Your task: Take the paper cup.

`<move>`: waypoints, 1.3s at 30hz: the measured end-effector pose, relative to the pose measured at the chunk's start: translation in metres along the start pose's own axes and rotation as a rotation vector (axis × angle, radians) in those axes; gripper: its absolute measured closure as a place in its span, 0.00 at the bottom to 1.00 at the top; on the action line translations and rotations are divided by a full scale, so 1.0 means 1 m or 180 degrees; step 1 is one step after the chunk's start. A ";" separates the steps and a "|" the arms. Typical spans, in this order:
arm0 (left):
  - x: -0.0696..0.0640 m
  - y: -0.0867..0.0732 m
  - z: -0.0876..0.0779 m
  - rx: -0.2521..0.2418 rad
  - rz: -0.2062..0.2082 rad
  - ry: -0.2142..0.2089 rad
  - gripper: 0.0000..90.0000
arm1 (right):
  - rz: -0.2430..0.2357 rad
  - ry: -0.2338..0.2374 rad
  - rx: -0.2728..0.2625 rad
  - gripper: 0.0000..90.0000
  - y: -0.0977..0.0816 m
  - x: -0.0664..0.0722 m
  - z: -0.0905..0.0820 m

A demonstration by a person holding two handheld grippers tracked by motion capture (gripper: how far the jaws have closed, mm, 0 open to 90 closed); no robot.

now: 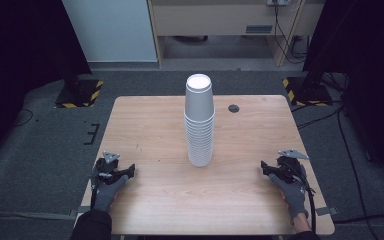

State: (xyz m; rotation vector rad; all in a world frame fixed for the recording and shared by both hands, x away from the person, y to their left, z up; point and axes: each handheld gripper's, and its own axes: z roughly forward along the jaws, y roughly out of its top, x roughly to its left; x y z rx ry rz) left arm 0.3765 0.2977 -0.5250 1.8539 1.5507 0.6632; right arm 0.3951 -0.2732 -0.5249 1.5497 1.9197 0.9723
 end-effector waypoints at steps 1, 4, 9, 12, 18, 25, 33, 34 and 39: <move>-0.001 0.001 -0.002 -0.0013 0.0008 0.0010 0.24 | 0.0000 0.0000 0.0000 0.18 0.000 0.000 0.000; -0.004 0.004 -0.007 -0.0102 -0.0045 -0.0026 0.24 | -0.0001 0.0137 -0.0254 0.18 0.008 0.008 -0.013; -0.010 0.008 -0.017 -0.0206 0.0000 -0.0081 0.23 | 0.0048 0.0340 -0.0526 0.17 0.016 0.016 -0.027; -0.015 0.010 -0.022 -0.0240 -0.0007 -0.0145 0.23 | 0.0051 0.0426 -0.0584 0.17 0.020 0.019 -0.032; -0.020 0.013 -0.028 -0.0314 -0.0048 -0.0243 0.23 | 0.0012 0.0569 -0.0667 0.17 0.030 0.026 -0.041; -0.023 0.014 -0.032 -0.0364 -0.0041 -0.0304 0.24 | -0.0105 0.0633 -0.0825 0.16 0.041 0.036 -0.053; -0.026 0.014 -0.033 -0.0383 0.0040 -0.0324 0.24 | -0.0205 0.0701 -0.0976 0.16 0.054 0.047 -0.067; -0.026 0.014 -0.033 -0.0364 0.0049 -0.0326 0.24 | -0.0202 0.0713 -0.1013 0.16 0.056 0.049 -0.069; -0.026 0.013 -0.029 -0.0307 0.0077 -0.0291 0.24 | -0.0270 0.0804 -0.1085 0.16 0.065 0.059 -0.079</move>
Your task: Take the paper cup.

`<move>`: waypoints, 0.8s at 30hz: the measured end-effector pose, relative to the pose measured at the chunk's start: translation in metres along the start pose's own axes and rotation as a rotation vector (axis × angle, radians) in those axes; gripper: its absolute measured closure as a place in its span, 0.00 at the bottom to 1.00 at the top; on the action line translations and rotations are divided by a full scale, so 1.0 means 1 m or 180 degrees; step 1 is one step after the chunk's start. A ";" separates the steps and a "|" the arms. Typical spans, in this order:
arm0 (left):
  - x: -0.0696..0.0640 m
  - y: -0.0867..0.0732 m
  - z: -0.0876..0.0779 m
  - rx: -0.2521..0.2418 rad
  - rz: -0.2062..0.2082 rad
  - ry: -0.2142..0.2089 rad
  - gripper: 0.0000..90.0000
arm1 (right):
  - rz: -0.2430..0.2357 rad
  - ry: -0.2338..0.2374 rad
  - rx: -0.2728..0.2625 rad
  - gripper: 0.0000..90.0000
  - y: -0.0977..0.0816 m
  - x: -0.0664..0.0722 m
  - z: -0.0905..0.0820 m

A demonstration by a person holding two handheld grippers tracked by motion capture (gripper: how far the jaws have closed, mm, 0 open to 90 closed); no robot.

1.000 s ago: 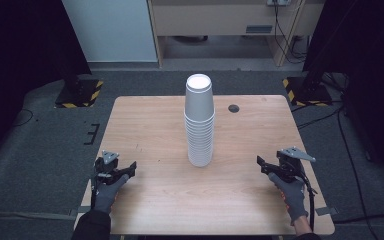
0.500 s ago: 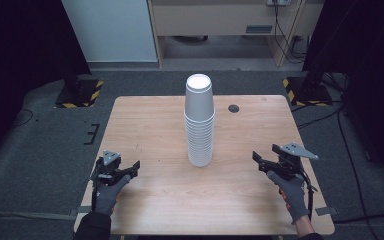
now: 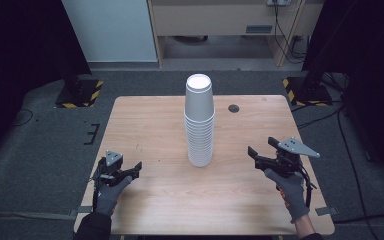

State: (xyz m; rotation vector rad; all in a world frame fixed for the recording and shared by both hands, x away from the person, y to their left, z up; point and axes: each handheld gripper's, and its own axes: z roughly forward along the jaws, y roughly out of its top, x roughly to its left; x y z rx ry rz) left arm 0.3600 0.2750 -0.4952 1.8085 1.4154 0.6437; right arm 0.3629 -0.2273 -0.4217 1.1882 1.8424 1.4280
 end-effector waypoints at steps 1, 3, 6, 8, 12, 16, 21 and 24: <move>0.000 0.000 0.001 0.0003 -0.0003 0.0005 0.24 | -0.0011 -0.0001 -0.0008 0.16 0.002 0.002 0.000; 0.001 0.000 0.001 0.0023 0.0018 0.0031 0.24 | -0.0041 0.0015 -0.0020 0.16 0.006 0.005 0.000; 0.002 -0.001 0.001 0.0036 0.0012 0.0052 0.24 | -0.0033 0.0018 -0.0071 0.16 0.013 0.008 0.000; 0.003 -0.002 0.002 0.0057 0.0009 0.0062 0.24 | -0.0030 0.0016 -0.0123 0.16 0.020 0.009 0.000; 0.005 -0.004 0.006 0.0106 -0.0007 0.0064 0.24 | -0.0011 0.0028 -0.0243 0.17 0.033 0.013 0.002; 0.007 -0.007 0.010 0.0187 -0.0006 0.0103 0.24 | -0.0036 0.0058 -0.0290 0.17 0.048 0.019 0.006; 0.010 -0.010 0.014 0.0278 -0.0007 0.0133 0.24 | -0.0115 0.0117 -0.0334 0.16 0.072 0.032 0.013; 0.010 -0.011 0.018 0.0330 0.0049 0.0150 0.23 | -0.0143 0.0145 -0.0345 0.16 0.083 0.038 0.017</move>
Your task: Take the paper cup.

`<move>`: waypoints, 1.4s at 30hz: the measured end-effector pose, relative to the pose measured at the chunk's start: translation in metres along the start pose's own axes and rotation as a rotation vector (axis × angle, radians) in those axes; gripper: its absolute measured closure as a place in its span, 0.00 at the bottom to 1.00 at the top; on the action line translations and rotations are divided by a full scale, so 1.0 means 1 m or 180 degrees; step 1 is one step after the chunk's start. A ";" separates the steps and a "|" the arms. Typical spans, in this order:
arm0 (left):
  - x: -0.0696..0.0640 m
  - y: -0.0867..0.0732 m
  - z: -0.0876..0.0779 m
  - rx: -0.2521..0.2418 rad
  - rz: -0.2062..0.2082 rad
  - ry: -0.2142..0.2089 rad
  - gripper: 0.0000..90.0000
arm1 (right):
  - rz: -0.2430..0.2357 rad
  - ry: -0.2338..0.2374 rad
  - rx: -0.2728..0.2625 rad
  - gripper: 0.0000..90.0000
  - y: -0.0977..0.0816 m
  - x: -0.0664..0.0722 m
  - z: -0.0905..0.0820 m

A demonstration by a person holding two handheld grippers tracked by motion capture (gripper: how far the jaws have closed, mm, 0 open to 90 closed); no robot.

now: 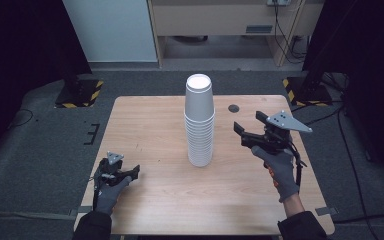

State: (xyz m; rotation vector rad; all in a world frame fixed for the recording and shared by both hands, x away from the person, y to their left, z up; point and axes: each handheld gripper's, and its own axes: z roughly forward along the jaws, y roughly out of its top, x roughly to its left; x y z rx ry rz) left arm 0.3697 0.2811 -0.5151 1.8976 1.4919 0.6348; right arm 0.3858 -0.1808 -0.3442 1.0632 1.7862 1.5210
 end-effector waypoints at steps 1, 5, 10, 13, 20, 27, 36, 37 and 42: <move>0.000 0.000 0.001 0.0015 0.0018 0.0007 0.23 | -0.0016 0.0009 -0.0003 0.16 0.004 0.002 0.002; -0.001 -0.001 0.006 0.0080 0.0083 0.0035 0.23 | -0.0047 0.0077 -0.0049 0.16 0.017 0.010 0.009; 0.000 -0.003 0.010 0.0169 0.0151 0.0064 0.22 | 0.0000 0.0190 -0.0118 0.16 0.032 0.018 0.018; 0.001 -0.004 0.013 0.0225 0.0184 0.0087 0.22 | 0.0009 0.0256 -0.0142 0.16 0.038 0.024 0.022; 0.006 -0.006 0.016 0.0225 0.0093 0.0005 0.18 | -0.0021 0.0363 -0.0171 0.16 0.051 0.035 0.033; 0.006 -0.007 0.019 0.0161 0.0130 -0.0047 0.12 | -0.0008 0.0454 -0.0163 0.15 0.058 0.041 0.044; 0.007 -0.009 0.019 0.0114 0.0154 -0.0080 0.10 | -0.0056 0.0548 -0.0158 0.13 0.060 0.050 0.059; 0.007 -0.009 0.020 0.0112 0.0154 -0.0081 0.10 | -0.0060 0.0552 -0.0139 0.13 0.059 0.050 0.060; 0.007 -0.009 0.020 0.0101 0.0152 -0.0082 0.10 | -0.0079 0.0594 -0.0074 0.12 0.052 0.053 0.072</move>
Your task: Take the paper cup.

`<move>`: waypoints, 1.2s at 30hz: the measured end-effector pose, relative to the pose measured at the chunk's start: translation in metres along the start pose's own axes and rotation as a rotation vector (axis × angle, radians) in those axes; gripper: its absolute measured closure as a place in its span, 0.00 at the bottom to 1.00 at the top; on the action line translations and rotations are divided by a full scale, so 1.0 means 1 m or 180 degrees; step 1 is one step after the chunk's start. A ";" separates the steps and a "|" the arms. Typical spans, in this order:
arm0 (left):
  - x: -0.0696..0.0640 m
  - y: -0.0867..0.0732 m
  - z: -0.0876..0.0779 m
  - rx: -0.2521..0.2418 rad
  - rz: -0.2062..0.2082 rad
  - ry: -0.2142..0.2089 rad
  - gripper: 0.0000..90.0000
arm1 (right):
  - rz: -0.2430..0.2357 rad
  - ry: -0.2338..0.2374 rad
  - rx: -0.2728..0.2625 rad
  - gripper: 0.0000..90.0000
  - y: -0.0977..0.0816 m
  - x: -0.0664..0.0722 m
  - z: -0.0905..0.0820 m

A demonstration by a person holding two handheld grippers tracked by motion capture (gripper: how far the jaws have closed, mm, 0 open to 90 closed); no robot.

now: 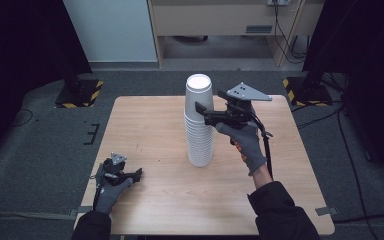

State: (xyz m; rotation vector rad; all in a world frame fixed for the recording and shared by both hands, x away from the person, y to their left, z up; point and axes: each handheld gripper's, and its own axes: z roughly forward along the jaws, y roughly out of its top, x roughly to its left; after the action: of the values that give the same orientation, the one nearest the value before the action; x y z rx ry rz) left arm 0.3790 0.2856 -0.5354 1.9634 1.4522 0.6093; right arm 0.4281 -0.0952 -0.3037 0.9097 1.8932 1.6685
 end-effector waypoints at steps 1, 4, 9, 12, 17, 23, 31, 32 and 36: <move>0.000 0.000 0.000 -0.0005 0.0001 -0.0002 0.10 | -0.0006 0.0006 0.0006 0.12 -0.002 0.000 0.002; 0.000 -0.001 0.000 -0.0021 0.0004 -0.0005 0.09 | -0.0017 0.0019 0.0035 0.12 -0.006 0.000 0.009; 0.000 -0.001 0.000 -0.0019 0.0006 -0.0009 0.09 | -0.0026 0.0038 0.0034 0.12 -0.009 0.002 0.018; 0.000 -0.001 0.000 -0.0018 0.0008 -0.0011 0.09 | -0.0007 0.0054 0.0057 0.12 -0.011 0.003 0.023; 0.000 -0.001 0.000 -0.0017 0.0011 -0.0011 0.09 | -0.0029 0.0031 0.0106 0.12 -0.014 0.004 0.031; 0.000 -0.001 0.000 -0.0017 0.0011 -0.0012 0.09 | -0.0021 0.0049 0.0090 0.15 -0.015 0.003 0.030; 0.000 -0.001 0.000 -0.0017 0.0012 -0.0013 0.09 | -0.0093 0.0053 0.0088 0.16 -0.014 0.003 0.028; 0.000 -0.001 0.000 -0.0017 0.0011 -0.0013 0.09 | -0.0096 0.0052 0.0078 0.16 -0.014 0.004 0.028; 0.000 -0.001 0.000 -0.0016 0.0012 -0.0013 0.09 | -0.0114 0.0055 0.0067 0.16 -0.014 0.004 0.028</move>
State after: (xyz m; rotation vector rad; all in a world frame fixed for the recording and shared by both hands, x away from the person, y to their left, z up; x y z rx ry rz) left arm 0.3789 0.2856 -0.5362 1.9626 1.4435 0.6098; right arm 0.4432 -0.0737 -0.3221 0.8671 1.9307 1.6435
